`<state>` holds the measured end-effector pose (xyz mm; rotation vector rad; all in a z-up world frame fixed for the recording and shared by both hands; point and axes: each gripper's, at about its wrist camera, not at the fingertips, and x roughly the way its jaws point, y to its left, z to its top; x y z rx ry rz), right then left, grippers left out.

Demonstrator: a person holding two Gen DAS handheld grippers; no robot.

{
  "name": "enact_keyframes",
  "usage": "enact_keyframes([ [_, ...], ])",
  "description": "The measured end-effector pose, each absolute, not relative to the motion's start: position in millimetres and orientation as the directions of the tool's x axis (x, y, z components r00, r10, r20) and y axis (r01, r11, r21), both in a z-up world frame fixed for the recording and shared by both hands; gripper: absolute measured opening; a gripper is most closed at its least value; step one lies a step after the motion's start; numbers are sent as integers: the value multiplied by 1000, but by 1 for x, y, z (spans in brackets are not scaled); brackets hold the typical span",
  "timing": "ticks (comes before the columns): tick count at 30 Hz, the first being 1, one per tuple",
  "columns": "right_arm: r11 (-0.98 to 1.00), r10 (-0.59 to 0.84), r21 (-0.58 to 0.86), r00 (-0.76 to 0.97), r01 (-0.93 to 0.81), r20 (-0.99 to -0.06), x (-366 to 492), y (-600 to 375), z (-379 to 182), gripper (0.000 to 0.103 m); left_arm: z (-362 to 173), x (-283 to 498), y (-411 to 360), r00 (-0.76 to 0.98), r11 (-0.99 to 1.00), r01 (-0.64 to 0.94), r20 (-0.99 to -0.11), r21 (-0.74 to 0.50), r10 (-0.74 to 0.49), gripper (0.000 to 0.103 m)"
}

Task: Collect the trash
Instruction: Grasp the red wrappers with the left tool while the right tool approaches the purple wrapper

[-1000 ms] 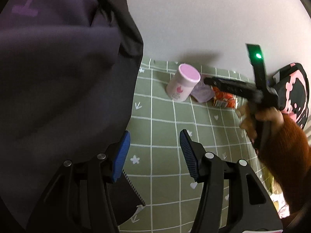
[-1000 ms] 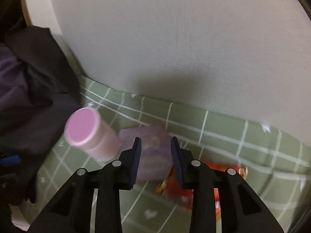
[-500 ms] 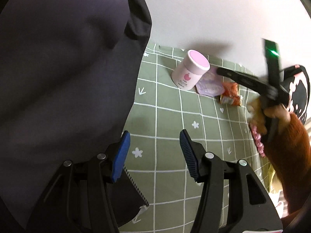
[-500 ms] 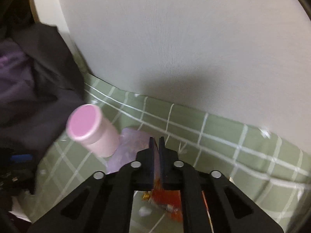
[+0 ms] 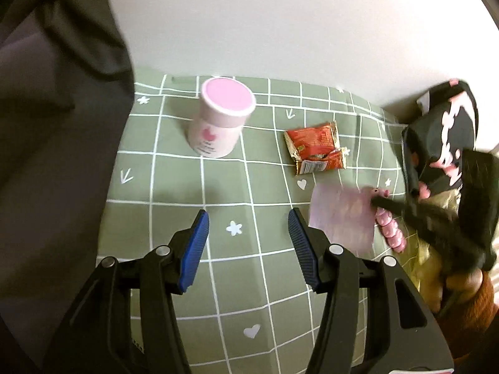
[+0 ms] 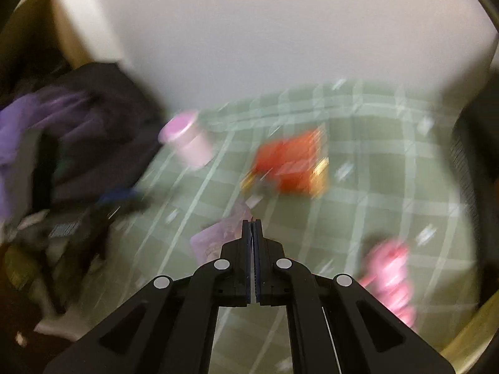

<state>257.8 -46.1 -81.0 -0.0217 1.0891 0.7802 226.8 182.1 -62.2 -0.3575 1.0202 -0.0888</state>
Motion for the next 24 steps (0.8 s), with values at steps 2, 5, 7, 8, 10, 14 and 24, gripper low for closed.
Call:
enact_keyframes([
  [2,722,553,334,216,-606,-804,247,-40,-91,5,-63,227,179,520,945,-91,-825,-313,-223,50],
  [5,735,560,334,251,-590,-790,252,-41,-93,9,-64,227,180,513,947,-104,-833,-303,-210,50],
  [7,757,563,335,300,-562,-770,261,-42,-87,18,-61,226,179,510,949,-97,-834,-299,-211,50],
  [8,764,560,333,313,-552,-767,263,-44,-86,22,-58,230,176,511,951,-77,-831,-301,-222,50],
  [10,772,564,341,334,-536,-755,265,-48,-78,22,-52,238,171,523,952,-23,-816,-304,-248,50],
  [14,802,532,321,357,-504,-768,248,-67,-75,22,-39,280,145,536,941,132,-776,-313,-333,50],
  [24,841,497,351,333,-411,-801,178,-117,-90,22,-82,373,68,426,921,385,-876,-53,-228,55],
])
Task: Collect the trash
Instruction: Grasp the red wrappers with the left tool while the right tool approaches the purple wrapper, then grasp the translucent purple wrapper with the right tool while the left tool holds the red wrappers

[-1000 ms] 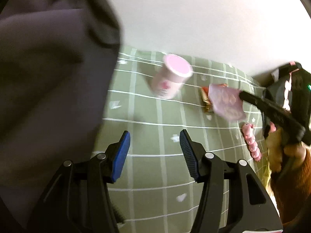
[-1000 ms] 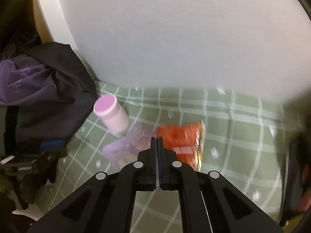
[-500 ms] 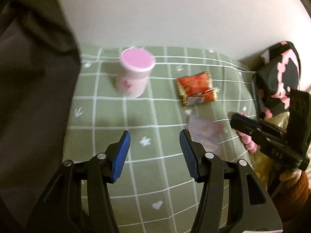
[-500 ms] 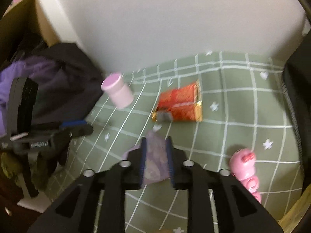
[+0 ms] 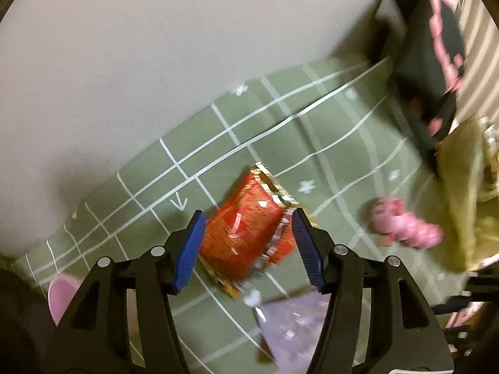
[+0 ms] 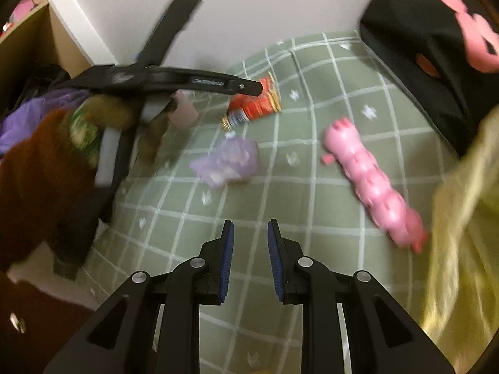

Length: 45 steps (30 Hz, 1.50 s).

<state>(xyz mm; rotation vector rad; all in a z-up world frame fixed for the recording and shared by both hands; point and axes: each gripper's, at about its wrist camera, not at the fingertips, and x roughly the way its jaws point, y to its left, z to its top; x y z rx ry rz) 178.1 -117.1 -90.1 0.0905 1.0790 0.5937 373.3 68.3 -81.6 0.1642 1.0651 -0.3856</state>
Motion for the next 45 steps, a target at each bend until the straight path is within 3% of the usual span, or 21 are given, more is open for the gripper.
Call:
enact_keyframes([
  [9,857,480,348,342,-379,-808,168,-139,-92,22,-102,357,81,331,935,332,-913,-125,-239,56],
  [11,847,493,357,333,-394,-804,168,-139,-94,22,-102,347,86,332,944,302,-914,-133,-234,48],
  [12,842,498,357,327,-405,-803,169,-136,-94,22,-102,342,89,339,952,279,-916,-122,-216,35],
  [18,812,526,359,312,-460,-792,179,-117,-93,22,-78,301,123,400,974,124,-889,-190,-224,27],
  [25,777,532,304,317,-551,-785,214,-78,-92,22,-33,222,170,496,969,-21,-844,-248,-205,27],
  [30,800,541,362,316,-479,-779,235,-61,-99,22,-27,170,198,516,948,-163,-842,-273,-154,27],
  [35,853,462,296,362,-429,-810,232,-48,-119,22,-38,135,215,510,913,-275,-851,-302,-128,27],
  [38,893,400,241,428,-380,-810,233,-46,-126,22,-38,125,221,505,912,-287,-855,-292,-115,27],
  [42,867,481,364,380,-342,-790,237,-51,-134,22,-34,115,224,506,916,-281,-855,-285,-111,28],
  [45,850,503,375,361,-369,-785,231,-44,-135,22,-31,117,224,504,923,-270,-857,-276,-109,28],
])
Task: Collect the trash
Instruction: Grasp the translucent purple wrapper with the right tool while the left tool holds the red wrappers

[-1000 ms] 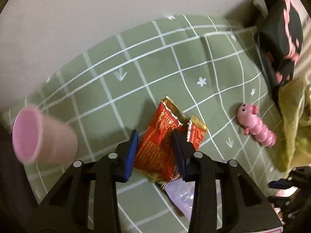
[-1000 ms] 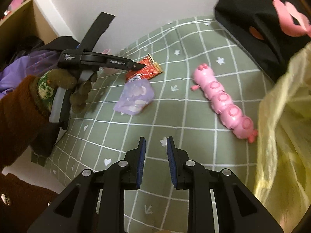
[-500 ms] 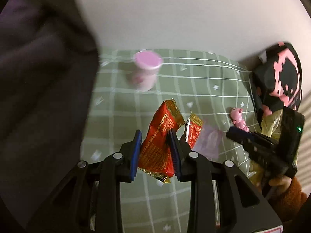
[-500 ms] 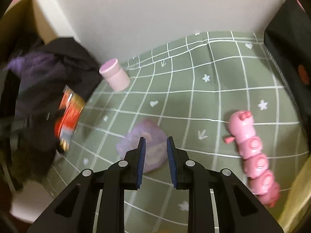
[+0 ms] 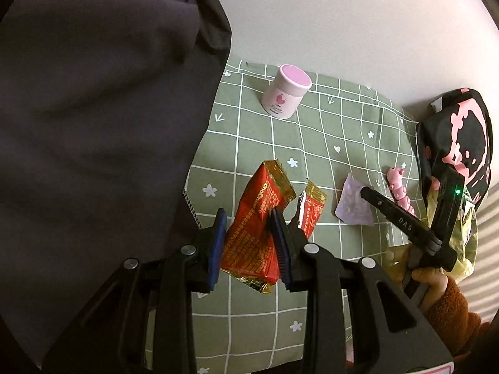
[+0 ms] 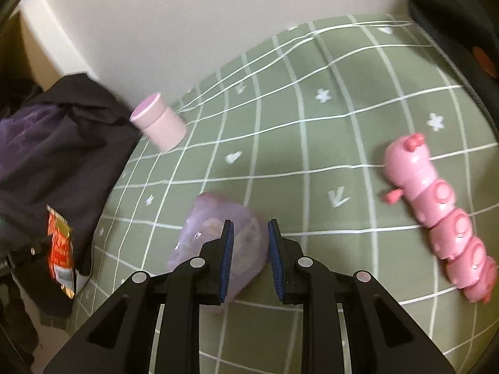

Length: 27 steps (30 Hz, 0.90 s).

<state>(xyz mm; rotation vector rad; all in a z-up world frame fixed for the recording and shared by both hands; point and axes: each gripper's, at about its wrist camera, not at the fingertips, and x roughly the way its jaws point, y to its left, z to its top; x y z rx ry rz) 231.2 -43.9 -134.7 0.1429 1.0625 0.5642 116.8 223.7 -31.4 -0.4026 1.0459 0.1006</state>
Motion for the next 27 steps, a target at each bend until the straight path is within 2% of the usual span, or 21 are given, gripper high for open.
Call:
enact_keyframes([
  [2,862,468,321,374,-392,-801,226,-36,-132,21,-29,120,222,502,926,-262,-858,-272,-110,28],
  [3,866,458,307,379,-396,-804,223,-34,-130,17,-27,122,220,503,929,-253,-857,-270,-113,28],
  [4,861,463,308,375,-404,-803,220,-32,-127,6,-25,124,219,505,932,-244,-855,-270,-115,28],
  [5,857,469,310,373,-412,-800,217,-34,-123,5,-23,125,218,509,933,-237,-853,-270,-117,28],
  [17,871,479,299,546,-389,-687,187,-89,-23,3,11,159,181,569,942,-113,-798,-315,-199,28],
  [21,890,452,275,622,-364,-640,177,-122,14,3,40,177,148,609,946,-8,-752,-324,-252,28],
  [27,940,337,171,725,-295,-601,154,-181,55,3,76,205,77,632,923,166,-681,-347,-370,28],
])
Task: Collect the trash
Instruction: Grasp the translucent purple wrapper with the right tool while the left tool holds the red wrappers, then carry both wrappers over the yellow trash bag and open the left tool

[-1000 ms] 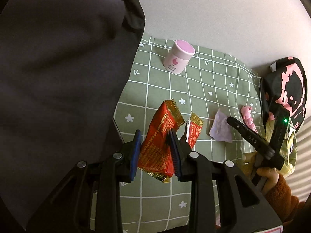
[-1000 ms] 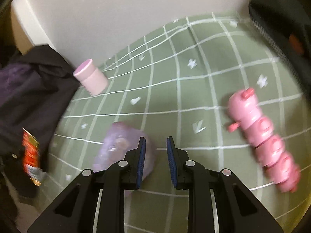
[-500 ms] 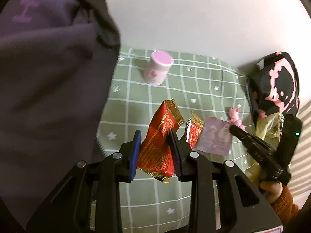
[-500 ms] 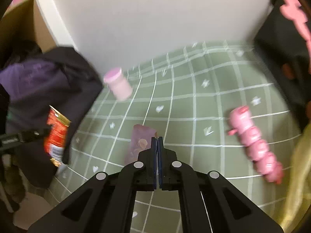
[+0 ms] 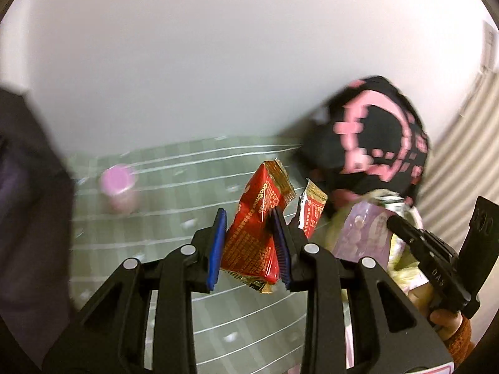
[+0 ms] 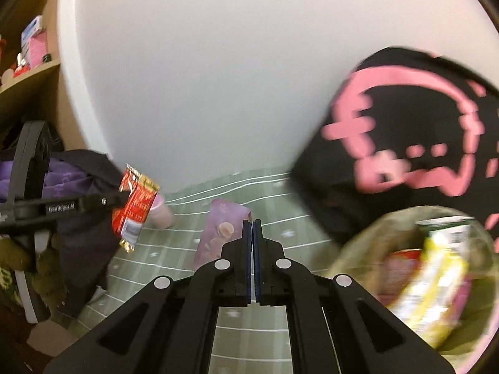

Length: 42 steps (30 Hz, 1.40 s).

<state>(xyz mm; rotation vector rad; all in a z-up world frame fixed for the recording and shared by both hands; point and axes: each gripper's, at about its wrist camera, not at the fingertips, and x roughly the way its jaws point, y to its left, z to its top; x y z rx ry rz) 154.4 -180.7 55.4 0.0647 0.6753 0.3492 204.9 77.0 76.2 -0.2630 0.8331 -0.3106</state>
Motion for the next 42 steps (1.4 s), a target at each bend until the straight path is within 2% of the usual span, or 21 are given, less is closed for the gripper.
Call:
enact_keyframes([
  [8,989,137,117,820,-86,-556,126,-288,78,3,86,228,-48,523,841,405,-663,-359,-536,28],
  [14,991,10,114,830,64,-558,104,-360,68,3,65,233,-134,411,787,493,-698,-371,-587,28],
  [18,985,-18,132,826,111,-563,97,-399,60,4,44,233,-191,344,754,547,-724,-363,-598,28],
  [30,976,17,189,828,107,-560,105,-464,42,3,-1,239,-265,331,811,522,-814,-263,-477,30],
  [34,976,48,203,832,78,-552,109,-467,40,3,2,235,-263,346,821,508,-811,-260,-472,37],
  [42,970,127,243,840,6,-528,125,-461,39,3,28,218,-251,401,830,506,-788,-234,-467,46],
])
